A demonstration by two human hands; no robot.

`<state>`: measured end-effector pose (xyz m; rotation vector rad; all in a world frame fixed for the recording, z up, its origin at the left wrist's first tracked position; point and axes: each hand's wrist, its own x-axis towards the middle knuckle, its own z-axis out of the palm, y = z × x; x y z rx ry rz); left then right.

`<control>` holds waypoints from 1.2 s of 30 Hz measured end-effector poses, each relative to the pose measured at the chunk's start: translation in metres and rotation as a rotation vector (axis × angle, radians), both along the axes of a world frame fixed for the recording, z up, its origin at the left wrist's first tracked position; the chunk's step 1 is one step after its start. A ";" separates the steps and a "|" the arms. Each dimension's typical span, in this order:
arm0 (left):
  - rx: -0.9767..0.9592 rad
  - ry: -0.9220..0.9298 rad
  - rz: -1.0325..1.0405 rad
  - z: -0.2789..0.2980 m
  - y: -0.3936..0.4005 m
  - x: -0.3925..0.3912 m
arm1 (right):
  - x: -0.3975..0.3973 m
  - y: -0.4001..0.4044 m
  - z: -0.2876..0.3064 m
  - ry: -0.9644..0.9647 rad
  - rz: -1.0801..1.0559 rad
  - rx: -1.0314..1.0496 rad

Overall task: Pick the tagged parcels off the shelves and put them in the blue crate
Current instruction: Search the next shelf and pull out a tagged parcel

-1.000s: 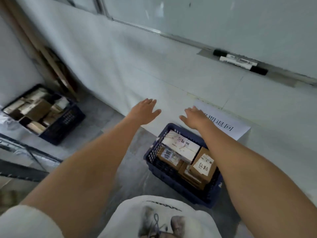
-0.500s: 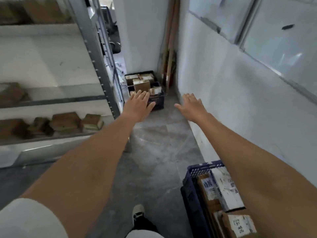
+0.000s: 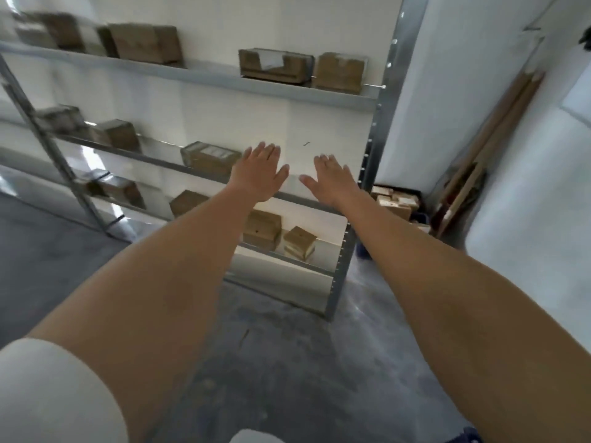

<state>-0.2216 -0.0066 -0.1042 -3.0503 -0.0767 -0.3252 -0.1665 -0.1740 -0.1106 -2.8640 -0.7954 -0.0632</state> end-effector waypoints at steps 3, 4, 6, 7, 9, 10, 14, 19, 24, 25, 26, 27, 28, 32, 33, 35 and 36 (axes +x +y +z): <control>0.036 -0.013 0.073 0.004 0.069 -0.011 | 0.007 0.070 -0.001 0.019 0.056 0.001; 0.037 -0.012 0.089 0.002 0.090 -0.015 | 0.009 0.090 -0.003 0.018 0.076 -0.003; 0.007 -0.016 0.118 -0.005 0.130 -0.023 | 0.014 0.129 -0.009 0.023 0.115 -0.008; -0.016 -0.017 0.139 -0.009 0.147 -0.026 | 0.016 0.147 -0.012 0.040 0.131 -0.009; -0.039 0.002 0.193 -0.018 0.179 -0.030 | 0.018 0.183 -0.018 0.071 0.165 -0.006; -0.037 0.023 0.223 -0.023 0.194 -0.029 | 0.020 0.202 -0.020 0.075 0.186 -0.004; -0.029 0.083 0.298 -0.038 0.248 -0.009 | 0.033 0.275 -0.032 0.066 0.276 -0.035; -0.023 0.088 0.332 -0.044 0.323 0.035 | 0.083 0.356 -0.042 0.082 0.319 -0.058; -0.021 0.100 0.382 -0.048 0.394 0.080 | 0.134 0.429 -0.049 0.111 0.370 -0.057; -0.025 0.097 0.388 -0.049 0.407 0.089 | 0.143 0.442 -0.052 0.105 0.369 -0.070; -0.030 0.098 0.393 -0.050 0.420 0.097 | 0.151 0.455 -0.055 0.104 0.372 -0.088; -0.035 0.108 0.396 -0.052 0.433 0.104 | 0.157 0.468 -0.058 0.109 0.377 -0.109; -0.040 0.123 0.398 -0.055 0.445 0.111 | 0.162 0.481 -0.063 0.122 0.383 -0.127; -0.050 0.159 0.419 -0.073 0.501 0.134 | 0.185 0.535 -0.082 0.151 0.367 -0.172; -0.048 0.162 0.412 -0.078 0.515 0.139 | 0.191 0.548 -0.087 0.162 0.364 -0.172; -0.053 0.162 0.390 -0.090 0.545 0.149 | 0.199 0.574 -0.099 0.211 0.350 -0.146; -0.063 0.162 0.374 -0.095 0.560 0.155 | 0.203 0.588 -0.106 0.241 0.334 -0.123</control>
